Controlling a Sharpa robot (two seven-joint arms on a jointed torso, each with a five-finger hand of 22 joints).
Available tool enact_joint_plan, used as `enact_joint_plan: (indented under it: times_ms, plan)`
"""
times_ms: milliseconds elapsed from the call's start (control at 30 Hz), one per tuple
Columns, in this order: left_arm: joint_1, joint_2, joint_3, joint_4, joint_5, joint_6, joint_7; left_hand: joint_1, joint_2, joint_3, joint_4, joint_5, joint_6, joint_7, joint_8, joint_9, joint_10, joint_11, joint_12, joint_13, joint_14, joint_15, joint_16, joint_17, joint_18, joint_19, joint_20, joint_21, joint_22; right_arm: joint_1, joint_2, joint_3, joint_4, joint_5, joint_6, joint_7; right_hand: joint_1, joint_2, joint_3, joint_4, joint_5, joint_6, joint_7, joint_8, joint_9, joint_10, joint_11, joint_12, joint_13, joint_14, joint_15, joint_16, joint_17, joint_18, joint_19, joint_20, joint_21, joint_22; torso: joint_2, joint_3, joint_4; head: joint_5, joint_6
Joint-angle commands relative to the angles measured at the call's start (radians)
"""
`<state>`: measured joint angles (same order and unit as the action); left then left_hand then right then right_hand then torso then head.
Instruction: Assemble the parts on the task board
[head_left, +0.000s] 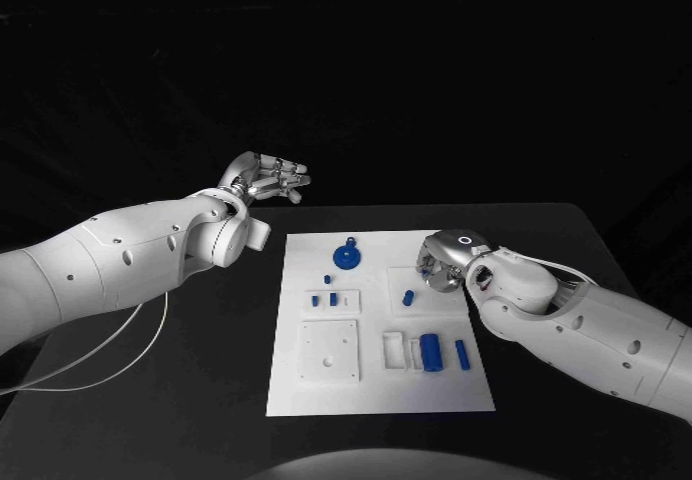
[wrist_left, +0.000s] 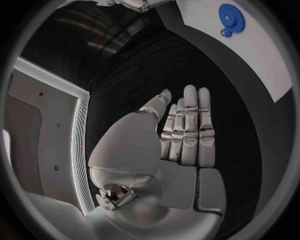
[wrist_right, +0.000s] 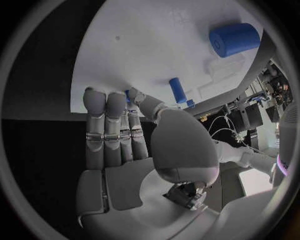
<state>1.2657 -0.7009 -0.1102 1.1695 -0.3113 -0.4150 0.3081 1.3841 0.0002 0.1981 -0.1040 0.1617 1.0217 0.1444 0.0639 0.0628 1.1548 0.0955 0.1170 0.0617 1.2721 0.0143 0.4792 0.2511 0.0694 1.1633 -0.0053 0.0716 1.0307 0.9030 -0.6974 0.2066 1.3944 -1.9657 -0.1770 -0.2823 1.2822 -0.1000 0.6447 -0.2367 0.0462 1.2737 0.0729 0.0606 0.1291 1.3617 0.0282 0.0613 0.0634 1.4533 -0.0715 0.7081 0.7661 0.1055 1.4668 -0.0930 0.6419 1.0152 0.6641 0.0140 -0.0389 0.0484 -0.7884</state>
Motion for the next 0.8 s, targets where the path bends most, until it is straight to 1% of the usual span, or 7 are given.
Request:
enact_joint_plan:
  times_ms: [33, 167, 200, 233, 400, 667, 800]
  plan:
    - [0.002, 0.001, 0.001, 0.000, 0.006, 0.004, 0.002, 0.002, 0.009, 0.001, -0.005, 0.003, -0.005, 0.000, -0.001, 0.001, -0.009, -0.001, -0.003, -0.001, 0.004, 0.001, -0.007, 0.002, 0.001, -0.007, -0.003, 0.000, 0.002, 0.003, -0.006, 0.008, 0.014, -0.004, -0.034, -0.008, 0.004, -0.006, 0.006, 0.003, 0.002, 0.007, -0.002, 0.004, 0.001, 0.024, -0.014, 0.003, 0.002, 0.004, -0.002, -0.006, 0.003, 0.013, 0.035, -0.006, -0.008, 0.004, 0.000, -0.0001, 0.0004, 0.000, 0.000]
    - [0.001, 0.000, 0.001, -0.002, 0.007, 0.004, 0.000, 0.008, 0.013, 0.005, -0.008, 0.013, -0.005, 0.001, 0.000, 0.001, -0.010, 0.000, -0.003, -0.001, 0.004, 0.001, -0.008, 0.002, 0.002, -0.008, -0.003, 0.000, 0.005, 0.005, -0.016, 0.022, 0.030, 0.007, -0.051, -0.005, 0.004, -0.008, 0.010, 0.003, 0.002, 0.008, -0.002, 0.004, 0.002, 0.024, -0.014, 0.003, 0.002, 0.005, -0.002, -0.008, 0.005, 0.013, 0.036, -0.006, -0.012, 0.007, 0.000, -0.0004, 0.0003, 0.000, 0.001]
    - [0.001, 0.000, 0.001, -0.002, 0.007, 0.004, -0.001, 0.008, 0.010, 0.008, -0.010, 0.057, -0.006, 0.001, 0.000, 0.001, -0.010, 0.000, -0.004, -0.001, 0.003, 0.001, -0.009, 0.001, 0.003, -0.010, -0.004, 0.002, 0.010, 0.006, -0.019, 0.025, 0.035, 0.010, -0.056, -0.004, 0.004, -0.009, 0.012, 0.003, 0.002, 0.008, -0.002, 0.004, 0.002, 0.024, -0.014, 0.003, 0.002, 0.005, -0.003, -0.008, 0.005, 0.013, 0.037, -0.006, -0.012, 0.008, 0.000, -0.0007, 0.0002, 0.000, 0.001]
    - [0.001, 0.000, 0.001, -0.003, 0.007, 0.004, -0.001, 0.007, 0.008, 0.011, -0.011, 0.072, -0.006, 0.002, -0.001, 0.001, -0.010, 0.000, -0.004, -0.001, 0.003, 0.001, -0.010, 0.001, 0.003, -0.011, -0.005, 0.003, 0.015, 0.006, -0.022, 0.030, 0.040, 0.013, -0.063, -0.003, 0.002, -0.012, 0.018, 0.004, 0.002, 0.009, -0.003, 0.004, 0.001, 0.025, -0.014, 0.003, 0.002, 0.005, -0.003, -0.009, 0.006, 0.014, 0.037, -0.006, -0.014, 0.010, 0.000, -0.0005, 0.0001, -0.001, 0.002]
    - [0.001, 0.000, 0.001, -0.010, 0.010, 0.006, 0.001, -0.009, 0.001, 0.020, -0.007, 0.070, -0.008, 0.001, 0.000, 0.001, -0.012, 0.000, -0.004, -0.001, 0.005, 0.002, -0.011, 0.001, 0.004, -0.016, -0.002, 0.001, 0.038, 0.007, -0.046, 0.054, 0.086, 0.045, -0.105, 0.008, 0.002, -0.014, 0.021, 0.004, 0.002, 0.010, -0.003, 0.004, 0.001, 0.025, -0.014, 0.003, 0.002, 0.006, -0.003, -0.010, 0.008, 0.014, 0.038, -0.007, -0.016, 0.012, 0.000, -0.0006, -0.0017, 0.001, 0.000]
    - [0.001, 0.005, 0.001, -0.022, 0.013, 0.007, 0.003, -0.010, -0.001, 0.020, -0.006, 0.068, -0.009, 0.001, 0.000, 0.001, -0.013, 0.000, -0.004, -0.001, 0.005, 0.002, -0.011, 0.002, 0.005, -0.014, -0.002, -0.001, 0.037, 0.006, -0.054, 0.065, 0.157, 0.113, -0.152, 0.040, 0.002, -0.014, 0.022, 0.007, 0.002, 0.009, -0.003, 0.004, 0.000, 0.024, -0.014, 0.003, 0.001, 0.006, -0.003, -0.011, 0.008, 0.015, 0.038, -0.007, -0.019, 0.013, -0.002, 0.0000, 0.0007, 0.012, 0.009]
    - [0.001, 0.022, 0.001, -0.040, 0.014, 0.013, 0.004, -0.008, 0.001, 0.023, -0.007, 0.069, -0.005, 0.000, 0.001, 0.002, -0.013, 0.000, -0.003, -0.001, 0.004, 0.002, -0.012, 0.002, 0.005, -0.014, -0.002, -0.002, 0.037, 0.002, -0.042, 0.064, 0.190, 0.125, -0.165, 0.049, 0.002, -0.015, 0.024, 0.009, 0.002, 0.009, -0.002, 0.004, 0.000, 0.024, -0.014, 0.003, 0.001, 0.006, -0.003, -0.013, 0.008, 0.015, 0.038, -0.007, -0.023, 0.012, -0.007, -0.0024, 0.0057, 0.024, 0.013]
